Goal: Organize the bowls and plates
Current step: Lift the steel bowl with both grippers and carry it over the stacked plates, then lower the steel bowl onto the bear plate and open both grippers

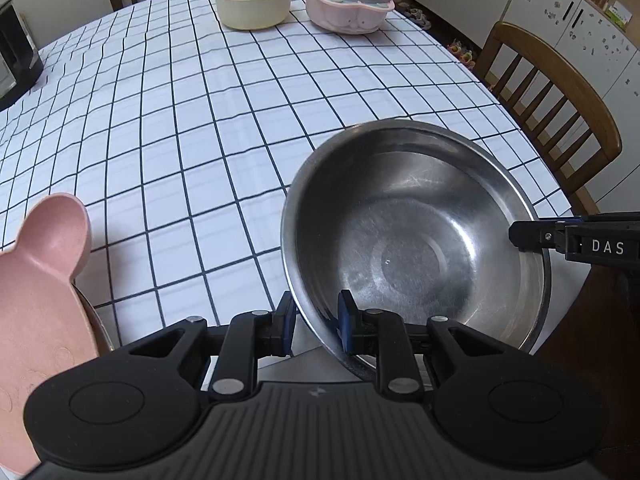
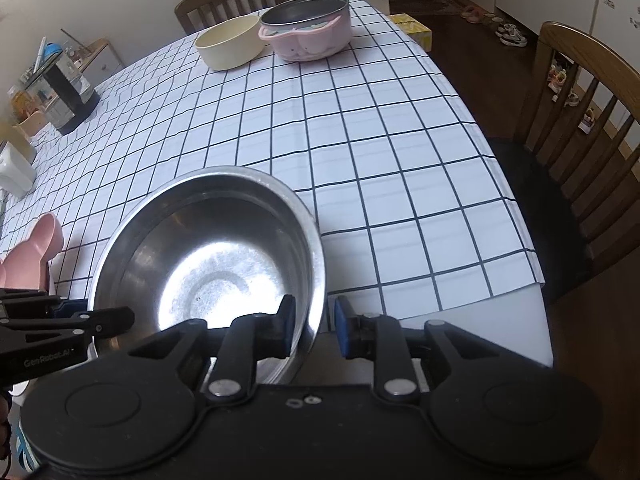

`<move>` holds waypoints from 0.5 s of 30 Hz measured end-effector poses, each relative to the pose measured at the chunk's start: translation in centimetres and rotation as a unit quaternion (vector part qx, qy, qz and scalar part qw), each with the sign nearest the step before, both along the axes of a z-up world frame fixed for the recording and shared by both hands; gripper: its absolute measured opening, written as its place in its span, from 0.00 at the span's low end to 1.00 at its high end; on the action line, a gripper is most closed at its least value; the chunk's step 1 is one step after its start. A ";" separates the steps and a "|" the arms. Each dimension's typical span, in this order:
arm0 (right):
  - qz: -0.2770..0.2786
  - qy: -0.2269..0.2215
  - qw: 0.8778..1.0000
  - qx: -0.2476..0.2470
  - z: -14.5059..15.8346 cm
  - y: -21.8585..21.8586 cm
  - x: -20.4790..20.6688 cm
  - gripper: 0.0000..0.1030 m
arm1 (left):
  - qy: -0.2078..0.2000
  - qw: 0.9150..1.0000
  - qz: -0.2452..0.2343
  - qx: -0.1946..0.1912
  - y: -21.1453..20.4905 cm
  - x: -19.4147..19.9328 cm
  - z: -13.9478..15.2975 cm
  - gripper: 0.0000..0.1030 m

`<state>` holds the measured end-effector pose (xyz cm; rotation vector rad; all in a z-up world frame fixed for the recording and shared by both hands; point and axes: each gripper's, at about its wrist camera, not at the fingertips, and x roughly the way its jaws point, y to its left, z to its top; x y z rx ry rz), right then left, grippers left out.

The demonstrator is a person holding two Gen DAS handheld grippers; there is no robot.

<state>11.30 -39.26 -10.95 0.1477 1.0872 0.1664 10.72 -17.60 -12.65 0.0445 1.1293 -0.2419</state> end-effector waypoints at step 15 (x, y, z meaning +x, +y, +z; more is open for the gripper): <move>-0.014 -0.045 0.999 0.013 4.8 -0.6 -0.2 0.36 | -0.065 0.998 0.013 -0.022 3.2 0.2 6.2 0.21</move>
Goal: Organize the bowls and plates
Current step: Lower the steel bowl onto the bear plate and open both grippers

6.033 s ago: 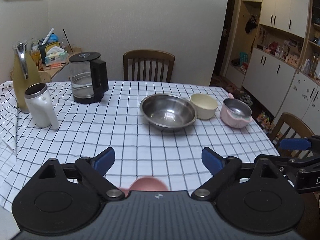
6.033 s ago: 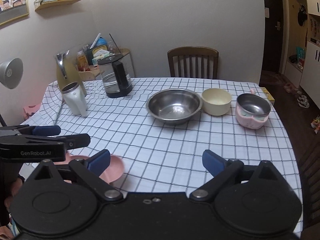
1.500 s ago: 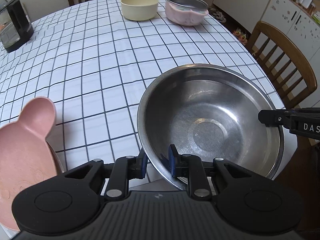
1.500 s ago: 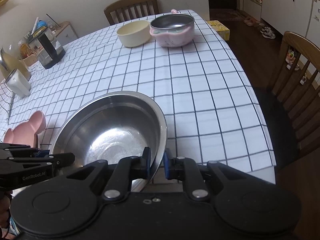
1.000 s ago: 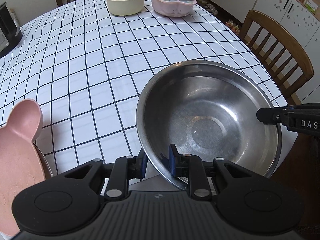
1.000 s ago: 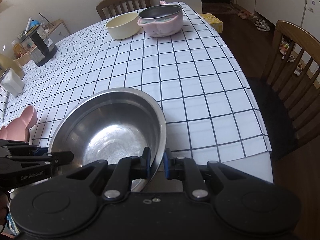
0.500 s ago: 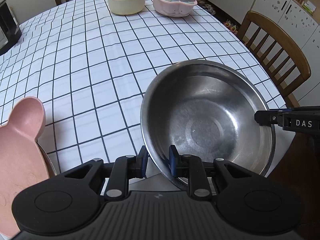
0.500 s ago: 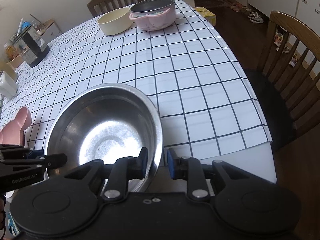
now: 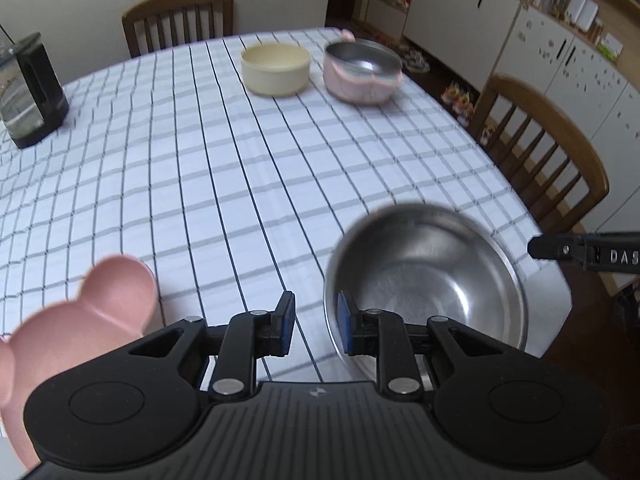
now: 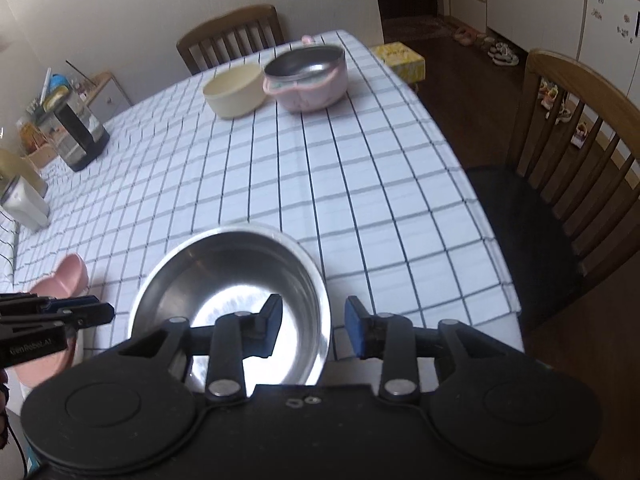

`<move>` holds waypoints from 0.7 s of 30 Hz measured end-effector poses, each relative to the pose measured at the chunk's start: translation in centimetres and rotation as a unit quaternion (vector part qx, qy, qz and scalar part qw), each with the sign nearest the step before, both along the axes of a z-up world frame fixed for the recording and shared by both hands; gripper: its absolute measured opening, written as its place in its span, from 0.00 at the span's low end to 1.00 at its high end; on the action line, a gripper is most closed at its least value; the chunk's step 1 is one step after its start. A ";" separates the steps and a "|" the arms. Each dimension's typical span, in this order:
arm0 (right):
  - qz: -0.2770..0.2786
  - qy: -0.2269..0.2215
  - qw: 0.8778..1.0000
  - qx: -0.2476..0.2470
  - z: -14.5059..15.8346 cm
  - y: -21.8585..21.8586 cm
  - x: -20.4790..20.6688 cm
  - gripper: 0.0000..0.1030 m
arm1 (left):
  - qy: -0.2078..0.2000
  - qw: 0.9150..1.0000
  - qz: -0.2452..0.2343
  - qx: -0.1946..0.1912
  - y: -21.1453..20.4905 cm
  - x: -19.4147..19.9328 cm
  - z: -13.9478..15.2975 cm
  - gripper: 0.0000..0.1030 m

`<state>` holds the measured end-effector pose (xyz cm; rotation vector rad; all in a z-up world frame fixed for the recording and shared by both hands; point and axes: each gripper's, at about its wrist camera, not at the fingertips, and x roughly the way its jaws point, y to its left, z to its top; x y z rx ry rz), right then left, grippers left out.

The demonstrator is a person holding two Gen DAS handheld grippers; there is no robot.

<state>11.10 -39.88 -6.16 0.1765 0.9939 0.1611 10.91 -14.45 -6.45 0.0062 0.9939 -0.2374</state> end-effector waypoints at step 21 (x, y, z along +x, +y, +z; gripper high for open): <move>0.009 -0.054 0.999 0.004 6.0 -3.3 6.0 0.63 | -0.120 0.992 0.015 -0.022 -1.3 7.4 7.4 0.65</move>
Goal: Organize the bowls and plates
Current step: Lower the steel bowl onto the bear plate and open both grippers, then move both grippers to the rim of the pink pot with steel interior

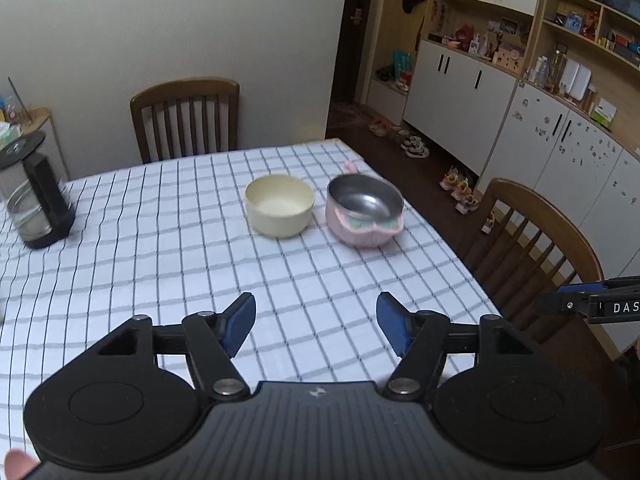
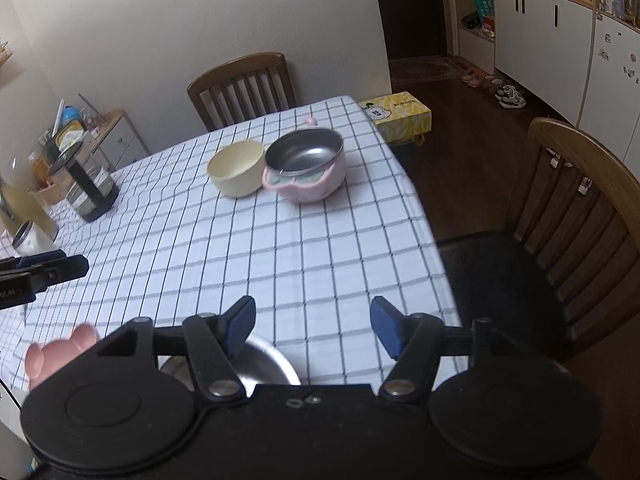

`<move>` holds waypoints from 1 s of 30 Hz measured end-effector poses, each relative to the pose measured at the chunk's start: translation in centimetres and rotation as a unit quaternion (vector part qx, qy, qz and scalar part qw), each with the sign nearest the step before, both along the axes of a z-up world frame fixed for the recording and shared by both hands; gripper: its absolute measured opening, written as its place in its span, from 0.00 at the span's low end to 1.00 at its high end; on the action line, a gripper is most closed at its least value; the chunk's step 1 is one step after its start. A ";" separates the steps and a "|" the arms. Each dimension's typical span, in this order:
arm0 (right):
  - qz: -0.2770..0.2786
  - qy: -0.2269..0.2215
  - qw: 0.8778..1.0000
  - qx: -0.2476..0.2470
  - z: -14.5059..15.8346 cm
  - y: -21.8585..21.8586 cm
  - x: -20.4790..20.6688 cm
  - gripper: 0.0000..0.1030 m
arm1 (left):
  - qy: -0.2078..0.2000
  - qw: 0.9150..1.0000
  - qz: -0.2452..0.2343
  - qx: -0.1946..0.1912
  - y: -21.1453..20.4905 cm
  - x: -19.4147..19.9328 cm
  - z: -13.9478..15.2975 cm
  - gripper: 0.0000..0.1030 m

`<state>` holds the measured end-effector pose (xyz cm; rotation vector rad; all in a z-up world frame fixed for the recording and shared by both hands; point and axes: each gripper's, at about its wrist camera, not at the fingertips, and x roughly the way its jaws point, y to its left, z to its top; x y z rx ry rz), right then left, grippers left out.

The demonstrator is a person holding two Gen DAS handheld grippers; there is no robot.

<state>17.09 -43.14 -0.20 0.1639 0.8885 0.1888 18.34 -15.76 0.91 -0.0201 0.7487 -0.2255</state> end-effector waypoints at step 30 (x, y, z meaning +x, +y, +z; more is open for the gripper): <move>0.058 -0.030 0.995 -0.074 -3.8 -0.3 21.6 0.91 | 0.069 0.997 0.039 0.019 -8.6 22.3 -6.9 0.76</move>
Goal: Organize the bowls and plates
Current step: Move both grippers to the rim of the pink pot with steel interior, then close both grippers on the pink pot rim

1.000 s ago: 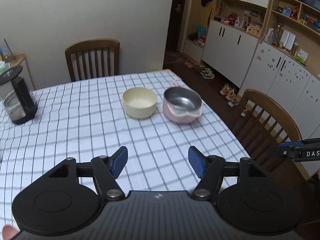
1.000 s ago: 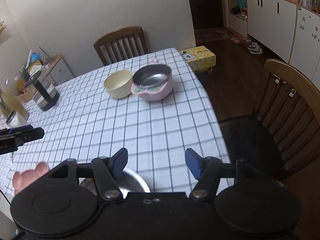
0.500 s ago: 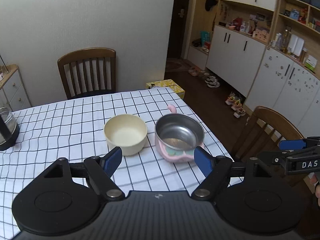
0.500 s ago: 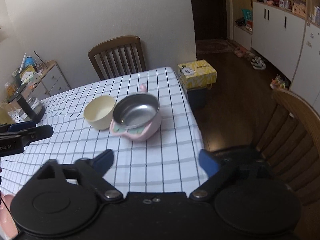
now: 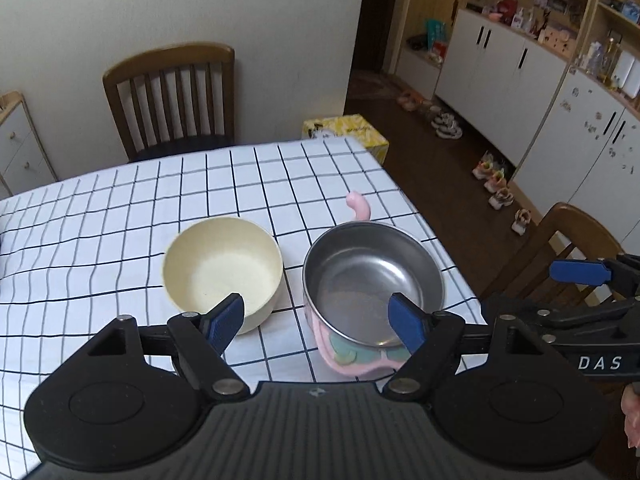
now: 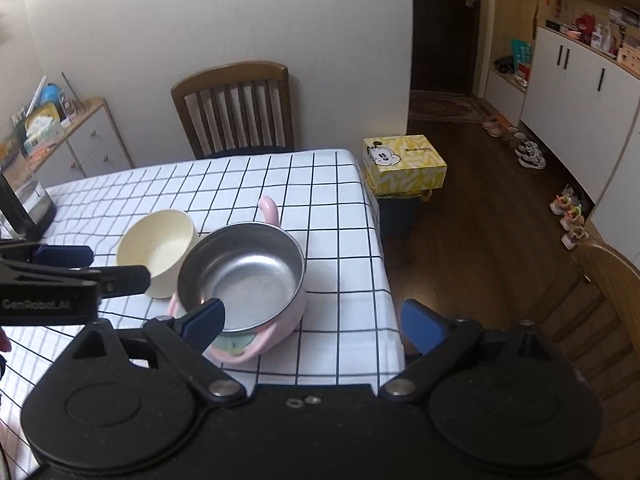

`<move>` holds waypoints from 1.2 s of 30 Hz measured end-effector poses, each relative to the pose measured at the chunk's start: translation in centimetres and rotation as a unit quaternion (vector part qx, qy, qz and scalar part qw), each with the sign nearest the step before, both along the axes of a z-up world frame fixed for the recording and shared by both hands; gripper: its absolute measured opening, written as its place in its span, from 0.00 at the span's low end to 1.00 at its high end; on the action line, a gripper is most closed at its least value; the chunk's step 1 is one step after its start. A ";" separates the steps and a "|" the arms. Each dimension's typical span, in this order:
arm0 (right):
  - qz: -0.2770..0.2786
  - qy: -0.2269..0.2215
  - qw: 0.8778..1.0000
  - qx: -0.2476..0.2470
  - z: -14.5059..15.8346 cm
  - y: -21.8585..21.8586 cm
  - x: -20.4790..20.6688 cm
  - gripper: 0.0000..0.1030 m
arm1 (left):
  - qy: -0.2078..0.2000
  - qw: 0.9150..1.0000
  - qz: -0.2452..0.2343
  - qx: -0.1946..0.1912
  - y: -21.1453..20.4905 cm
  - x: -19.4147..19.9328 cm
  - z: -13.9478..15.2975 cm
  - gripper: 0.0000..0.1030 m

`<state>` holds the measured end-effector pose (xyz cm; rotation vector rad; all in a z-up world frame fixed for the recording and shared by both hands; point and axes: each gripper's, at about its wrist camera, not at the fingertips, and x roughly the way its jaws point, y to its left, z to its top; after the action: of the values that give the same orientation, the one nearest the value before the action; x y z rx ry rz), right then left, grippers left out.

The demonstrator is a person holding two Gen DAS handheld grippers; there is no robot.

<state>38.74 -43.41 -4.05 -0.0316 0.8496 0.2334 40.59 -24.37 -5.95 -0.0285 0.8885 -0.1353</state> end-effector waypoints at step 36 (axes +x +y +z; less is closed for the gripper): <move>0.023 0.066 0.997 -0.023 -5.8 3.0 6.1 0.11 | 0.036 0.998 0.035 0.042 -0.8 4.9 -4.3 0.42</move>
<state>44.81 -40.39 -9.83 -0.0806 0.9872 0.2617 45.53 -25.21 -10.21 0.0144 0.9632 -0.0324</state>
